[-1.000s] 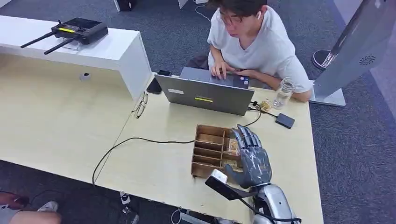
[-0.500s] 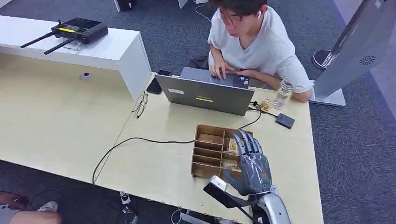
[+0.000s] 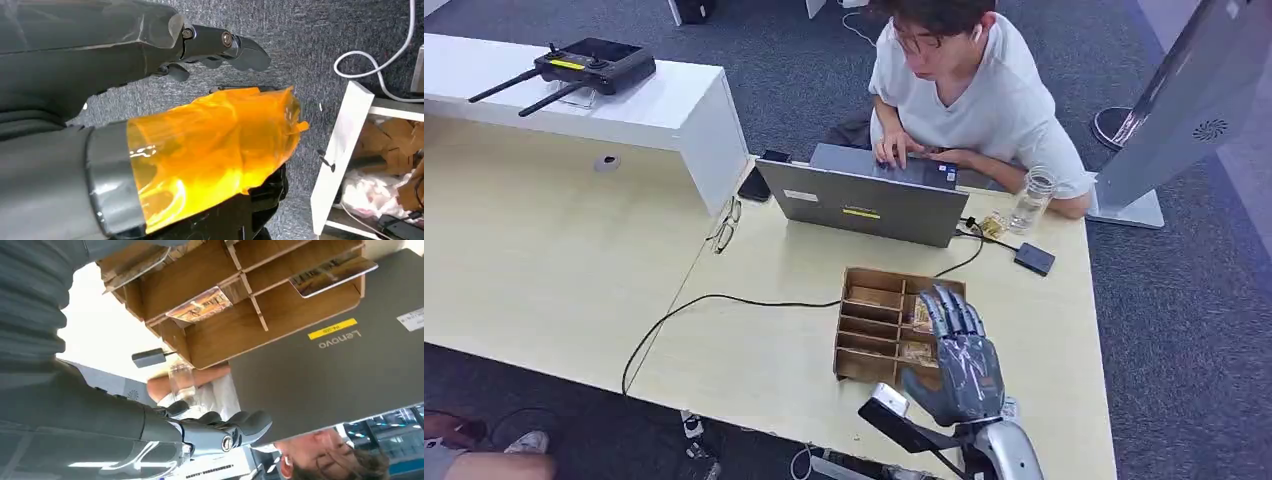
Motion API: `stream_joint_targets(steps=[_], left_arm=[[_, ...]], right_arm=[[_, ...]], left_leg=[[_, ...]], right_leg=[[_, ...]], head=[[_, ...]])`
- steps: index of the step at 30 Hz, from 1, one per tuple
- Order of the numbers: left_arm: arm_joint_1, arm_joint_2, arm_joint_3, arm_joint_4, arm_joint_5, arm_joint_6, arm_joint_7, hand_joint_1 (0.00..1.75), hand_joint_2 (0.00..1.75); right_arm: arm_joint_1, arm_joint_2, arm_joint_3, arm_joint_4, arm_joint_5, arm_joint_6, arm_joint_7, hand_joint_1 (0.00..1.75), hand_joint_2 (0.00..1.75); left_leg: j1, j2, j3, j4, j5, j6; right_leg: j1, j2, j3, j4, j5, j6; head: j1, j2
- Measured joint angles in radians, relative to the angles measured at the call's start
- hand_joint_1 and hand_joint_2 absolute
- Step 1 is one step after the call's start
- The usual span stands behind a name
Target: Pass the card to the sensor for recognition and then transmit it.
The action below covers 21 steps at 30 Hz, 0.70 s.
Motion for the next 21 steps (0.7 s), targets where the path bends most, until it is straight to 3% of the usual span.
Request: stream_joint_targets(steps=[21], left_arm=[[0.0,0.0,-0.002,0.0,-0.004,0.001,0.012,0.0,0.0]], right_arm=[[0.004,0.0,-0.003,0.08,0.017,-0.012,0.031,0.0,1.75]], left_leg=[[0.0,0.0,0.0,0.0,0.0,0.0]], right_leg=[[0.0,0.0,0.0,0.0,0.0,0.0]], head=[[0.0,0.0]])
